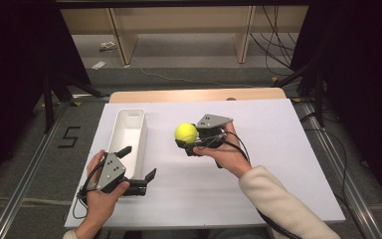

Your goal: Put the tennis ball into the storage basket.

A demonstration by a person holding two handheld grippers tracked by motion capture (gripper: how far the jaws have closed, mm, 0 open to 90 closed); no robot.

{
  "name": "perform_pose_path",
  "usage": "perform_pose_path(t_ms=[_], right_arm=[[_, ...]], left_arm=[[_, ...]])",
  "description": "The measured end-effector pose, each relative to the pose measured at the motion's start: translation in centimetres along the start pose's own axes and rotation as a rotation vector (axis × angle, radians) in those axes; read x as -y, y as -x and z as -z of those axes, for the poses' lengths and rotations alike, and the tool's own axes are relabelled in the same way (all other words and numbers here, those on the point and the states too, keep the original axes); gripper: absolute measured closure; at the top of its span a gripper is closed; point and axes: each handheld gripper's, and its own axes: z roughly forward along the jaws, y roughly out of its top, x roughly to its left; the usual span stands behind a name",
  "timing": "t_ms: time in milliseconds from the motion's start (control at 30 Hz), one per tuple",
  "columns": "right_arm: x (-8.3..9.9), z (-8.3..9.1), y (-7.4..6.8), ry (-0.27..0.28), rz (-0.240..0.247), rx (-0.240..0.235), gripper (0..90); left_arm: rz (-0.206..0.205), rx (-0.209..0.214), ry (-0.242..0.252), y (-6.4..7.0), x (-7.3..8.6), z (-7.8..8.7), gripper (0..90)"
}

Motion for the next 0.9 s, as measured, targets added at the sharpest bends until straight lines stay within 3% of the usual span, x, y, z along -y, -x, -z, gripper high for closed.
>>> perform_pose_path(t_ms=[900], right_arm=[[-0.15, -0.38, -0.13, 0.0, -0.006, -0.004, 26.8]], left_arm=[[-0.006, 0.004, -0.004, 0.05, 0.03, -0.1, 0.0]])
